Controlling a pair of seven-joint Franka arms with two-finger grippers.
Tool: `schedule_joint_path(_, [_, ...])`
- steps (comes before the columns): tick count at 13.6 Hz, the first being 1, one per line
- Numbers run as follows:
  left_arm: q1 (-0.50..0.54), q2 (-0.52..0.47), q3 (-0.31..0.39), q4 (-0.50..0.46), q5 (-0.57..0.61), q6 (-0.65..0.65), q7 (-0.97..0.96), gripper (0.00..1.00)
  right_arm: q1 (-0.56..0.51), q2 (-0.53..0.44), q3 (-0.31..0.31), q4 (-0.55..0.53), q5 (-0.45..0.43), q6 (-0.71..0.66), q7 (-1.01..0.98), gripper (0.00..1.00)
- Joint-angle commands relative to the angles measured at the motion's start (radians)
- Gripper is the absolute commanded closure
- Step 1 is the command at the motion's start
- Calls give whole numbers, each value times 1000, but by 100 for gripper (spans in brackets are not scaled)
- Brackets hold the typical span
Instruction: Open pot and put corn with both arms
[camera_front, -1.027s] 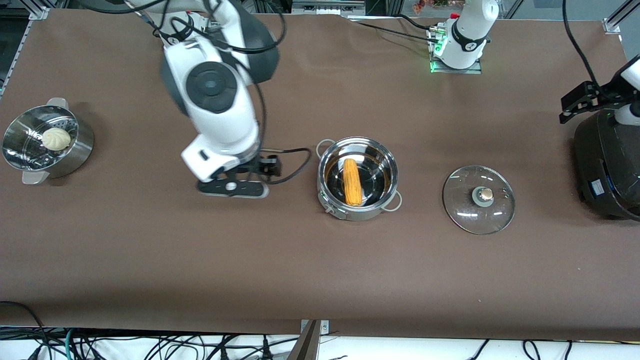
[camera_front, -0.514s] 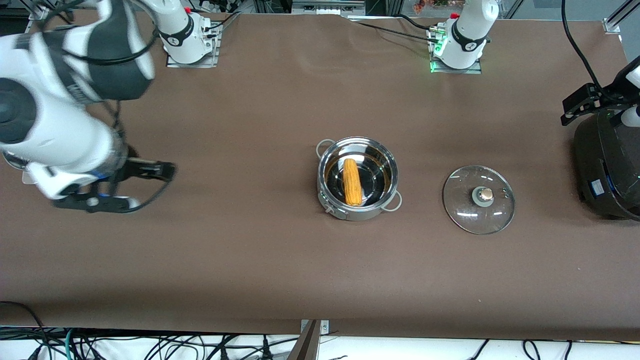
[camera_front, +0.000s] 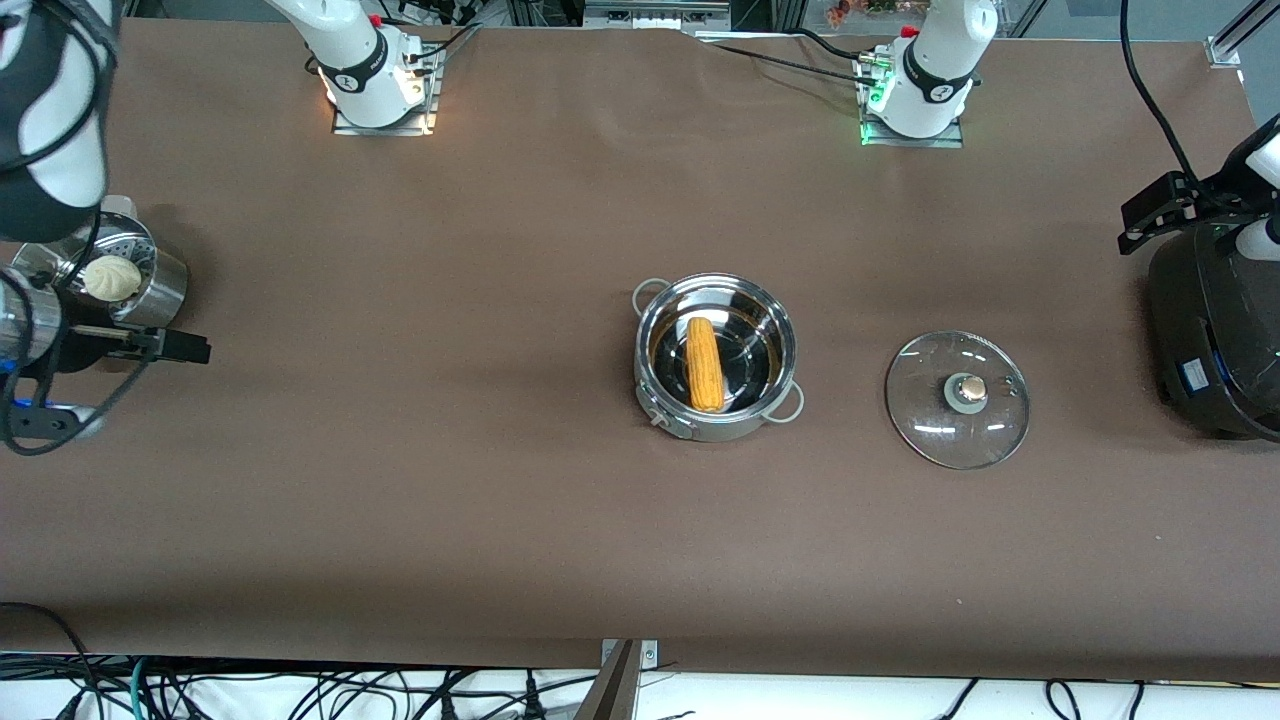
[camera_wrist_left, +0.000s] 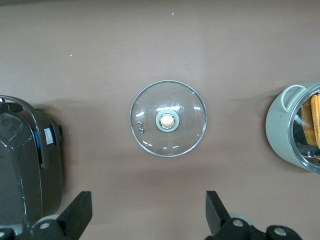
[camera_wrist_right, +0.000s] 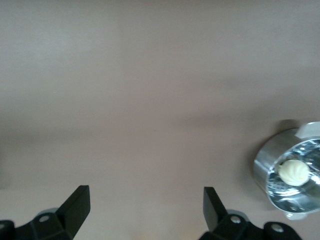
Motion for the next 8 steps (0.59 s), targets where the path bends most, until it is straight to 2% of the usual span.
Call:
schedule_joint_path(1, [-1, 15, -4, 35, 6, -25, -9, 0, -36, -247, 2, -401, 51, 239, -16, 0])
schedule_joint_path(2, [-1, 15, -4, 35, 6, -25, -8, 0, -36, -286, 2, -452, 37, 310, -14, 0])
schedule_joint_path(8, [-1, 13, -4, 35, 6, -25, -8, 0, -85, -504, 1, -684, 34, 300, -7, 0])
